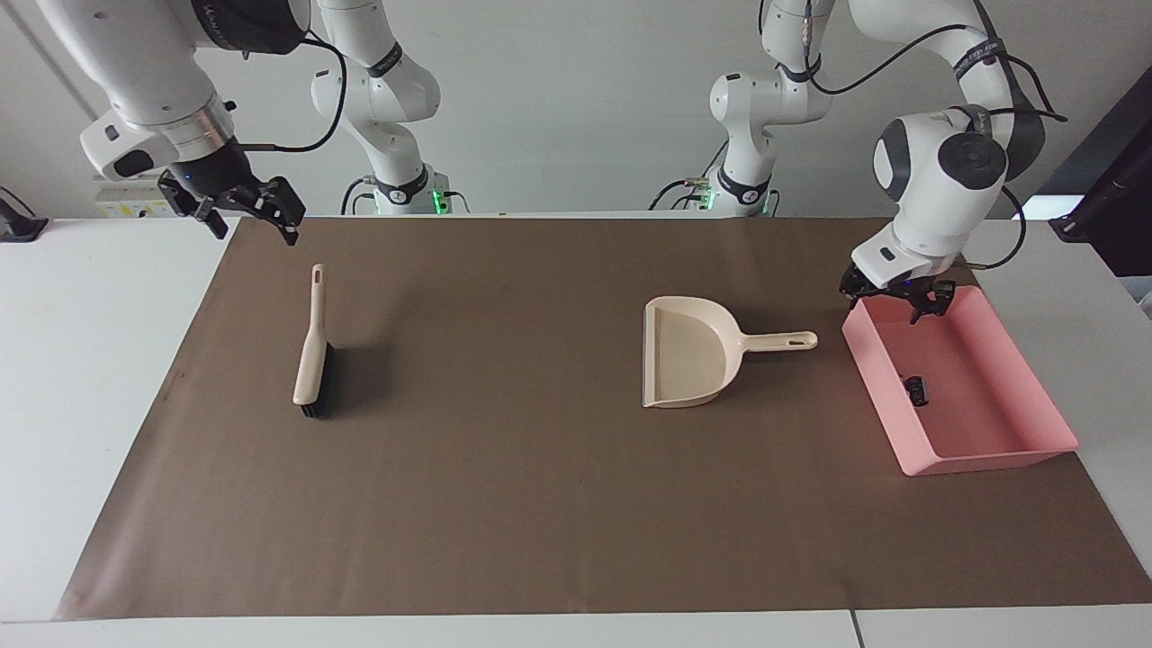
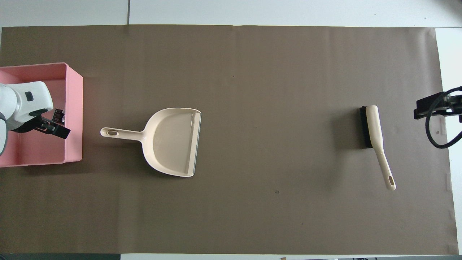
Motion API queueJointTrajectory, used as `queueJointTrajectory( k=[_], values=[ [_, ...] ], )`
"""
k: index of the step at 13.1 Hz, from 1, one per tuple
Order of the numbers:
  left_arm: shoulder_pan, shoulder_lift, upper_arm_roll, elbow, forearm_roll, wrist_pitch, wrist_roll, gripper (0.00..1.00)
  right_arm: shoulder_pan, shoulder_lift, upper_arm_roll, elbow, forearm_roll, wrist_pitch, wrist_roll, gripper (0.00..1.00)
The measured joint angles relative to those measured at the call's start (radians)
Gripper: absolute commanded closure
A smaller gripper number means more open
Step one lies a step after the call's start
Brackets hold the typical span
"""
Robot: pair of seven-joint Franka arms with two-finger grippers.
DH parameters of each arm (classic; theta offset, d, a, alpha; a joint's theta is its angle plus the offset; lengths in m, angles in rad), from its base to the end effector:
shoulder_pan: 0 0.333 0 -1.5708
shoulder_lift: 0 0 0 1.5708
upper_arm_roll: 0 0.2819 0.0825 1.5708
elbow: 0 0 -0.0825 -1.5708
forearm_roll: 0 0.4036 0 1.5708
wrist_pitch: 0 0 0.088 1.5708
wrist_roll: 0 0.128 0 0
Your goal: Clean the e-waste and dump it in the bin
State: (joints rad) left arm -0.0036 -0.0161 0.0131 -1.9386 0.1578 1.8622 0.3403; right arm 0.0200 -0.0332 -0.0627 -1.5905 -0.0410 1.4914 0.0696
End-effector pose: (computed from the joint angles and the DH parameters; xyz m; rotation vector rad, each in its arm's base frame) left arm 0.5656 0.0207 0.4227 -2.9479 0.5682 0.1283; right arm 0.5542 -0.0297 0.5720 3.0951 -0.1768 -0.1015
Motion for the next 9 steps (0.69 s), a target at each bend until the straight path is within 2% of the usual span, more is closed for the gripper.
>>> queueJointTrajectory(
  k=[5, 9],
  values=[
    [0.039, -0.001, -0.002, 0.189, -0.099, -0.162, -0.154, 0.02, 0.0, 0.0, 0.0, 0.0, 0.0, 0.0, 0.0, 0.0],
    [0.039, 0.011, -0.004, 0.27, -0.125, -0.248, -0.181, 0.02, 0.0, 0.0, 0.0, 0.0, 0.0, 0.0, 0.0, 0.0]
  ],
)
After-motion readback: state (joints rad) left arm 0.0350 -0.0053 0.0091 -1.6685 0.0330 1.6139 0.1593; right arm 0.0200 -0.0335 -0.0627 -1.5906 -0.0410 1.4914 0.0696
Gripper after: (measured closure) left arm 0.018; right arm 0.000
